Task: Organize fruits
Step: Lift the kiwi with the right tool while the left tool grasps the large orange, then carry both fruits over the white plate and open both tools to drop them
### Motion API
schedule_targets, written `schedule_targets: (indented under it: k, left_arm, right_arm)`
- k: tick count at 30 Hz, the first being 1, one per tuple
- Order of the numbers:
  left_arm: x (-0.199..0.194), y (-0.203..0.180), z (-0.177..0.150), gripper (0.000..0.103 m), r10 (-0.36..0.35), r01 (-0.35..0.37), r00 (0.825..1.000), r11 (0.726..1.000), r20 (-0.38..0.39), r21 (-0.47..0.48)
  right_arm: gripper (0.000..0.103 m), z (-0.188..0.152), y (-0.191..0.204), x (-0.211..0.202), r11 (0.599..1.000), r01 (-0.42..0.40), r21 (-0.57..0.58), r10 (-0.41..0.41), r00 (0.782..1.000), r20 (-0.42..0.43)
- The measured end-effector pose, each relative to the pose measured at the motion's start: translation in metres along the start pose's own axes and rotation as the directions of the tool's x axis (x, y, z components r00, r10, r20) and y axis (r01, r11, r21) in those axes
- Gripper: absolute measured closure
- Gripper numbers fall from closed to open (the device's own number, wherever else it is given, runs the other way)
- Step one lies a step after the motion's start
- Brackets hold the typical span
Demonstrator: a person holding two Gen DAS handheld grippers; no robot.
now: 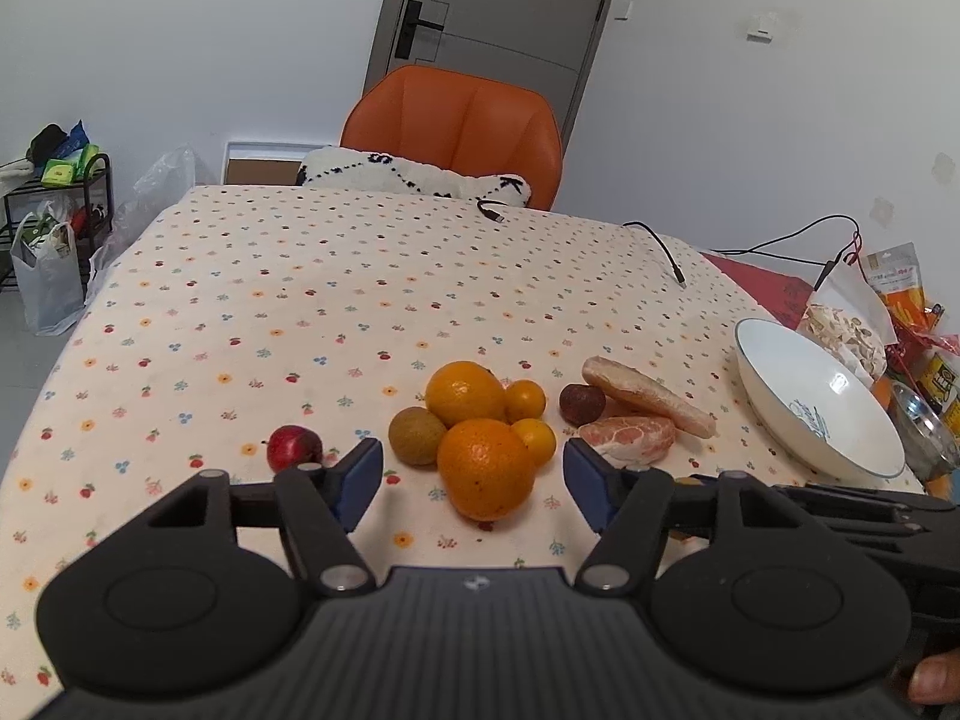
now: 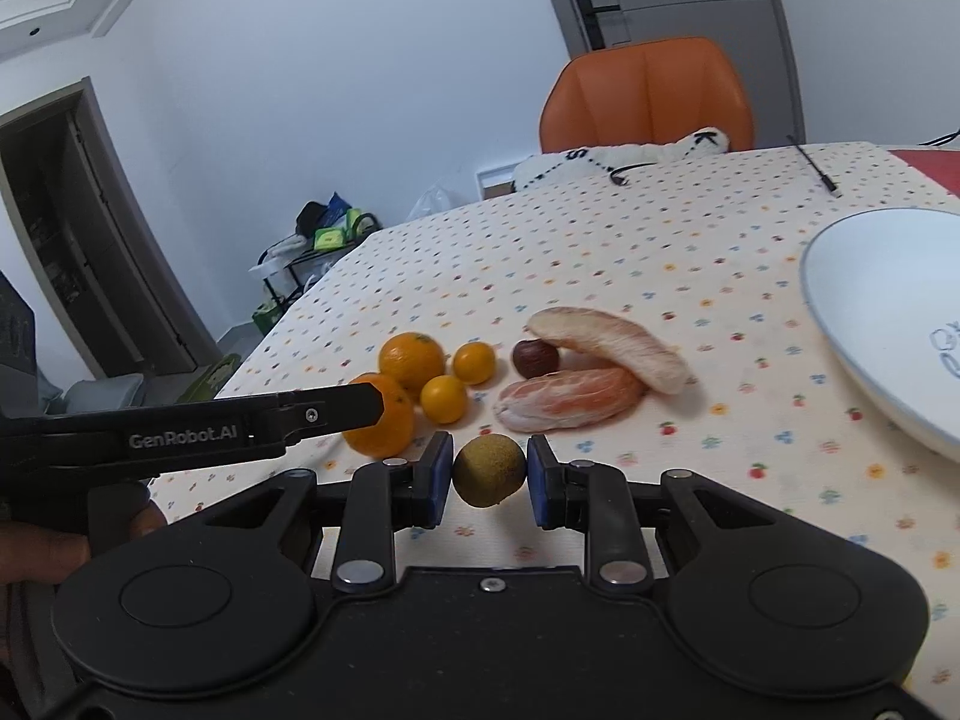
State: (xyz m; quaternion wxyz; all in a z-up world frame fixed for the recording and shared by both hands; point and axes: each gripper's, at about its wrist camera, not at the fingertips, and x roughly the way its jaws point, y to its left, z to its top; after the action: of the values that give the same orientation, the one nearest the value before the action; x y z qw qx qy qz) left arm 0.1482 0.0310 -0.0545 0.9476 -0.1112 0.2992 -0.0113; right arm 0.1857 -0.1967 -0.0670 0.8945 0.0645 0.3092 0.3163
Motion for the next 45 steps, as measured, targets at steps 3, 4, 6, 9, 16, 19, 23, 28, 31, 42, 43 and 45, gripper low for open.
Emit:
schedule_targets:
  k: [3,4,6,9,16,19,23,28,31,42,43,45]
  left_arm:
    - [0.004,-0.004,0.000,0.039,0.002,-0.002,1.000,1.000,-0.005,0.005]
    - [0.005,-0.005,0.000,0.039,0.002,-0.002,1.000,1.000,-0.008,0.007]
    - [0.009,-0.008,0.000,0.039,0.006,-0.006,1.000,1.000,-0.015,0.014]
    - [0.017,-0.011,-0.003,0.041,0.023,-0.022,0.999,0.999,-0.035,0.025]
    - [0.021,-0.013,-0.008,0.066,0.035,-0.035,0.998,0.999,-0.045,0.004]
    - [0.018,-0.022,-0.005,0.066,0.022,-0.021,0.999,1.000,-0.035,0.012]
    - [0.016,-0.035,0.000,0.066,-0.008,0.009,1.000,1.000,-0.027,0.027]
    - [0.017,-0.057,0.005,0.066,-0.054,0.055,0.998,0.997,-0.021,0.058]
    - [0.019,-0.068,0.007,0.066,-0.077,0.078,0.997,0.994,-0.022,0.070]
    - [0.026,-0.108,0.010,0.066,-0.137,0.139,0.990,0.983,-0.024,0.120]
    - [0.027,-0.111,0.010,0.066,-0.143,0.145,0.989,0.982,-0.025,0.124]
    - [0.029,-0.118,0.011,0.066,-0.153,0.155,0.988,0.979,-0.024,0.134]
  right_arm:
    - [0.078,0.001,-0.005,-0.006,1.000,0.006,0.006,-0.006,1.000,0.015]
    - [0.078,0.002,-0.007,-0.008,1.000,0.008,0.008,-0.008,1.000,0.019]
    - [0.078,0.002,-0.011,-0.013,1.000,0.011,0.013,-0.011,0.999,0.032]
    - [0.078,0.002,-0.016,-0.019,1.000,0.019,0.021,-0.020,0.999,0.043]
    - [0.078,0.003,-0.030,-0.035,0.998,0.045,0.045,-0.048,0.997,0.068]
    - [0.078,0.004,-0.036,-0.040,0.997,0.056,0.050,-0.060,0.995,0.080]
    - [0.078,0.006,-0.045,-0.048,0.996,0.074,0.059,-0.079,0.992,0.097]
    - [0.078,0.009,-0.058,-0.060,0.992,0.099,0.077,-0.108,0.987,0.122]
    - [0.078,0.010,-0.066,-0.069,0.989,0.115,0.088,-0.126,0.982,0.139]
    - [0.078,0.010,-0.093,-0.093,0.976,0.166,0.140,-0.189,0.967,0.170]
    - [0.078,0.010,-0.095,-0.094,0.975,0.170,0.143,-0.194,0.966,0.172]
    - [0.078,0.010,-0.100,-0.098,0.972,0.179,0.150,-0.205,0.963,0.177]
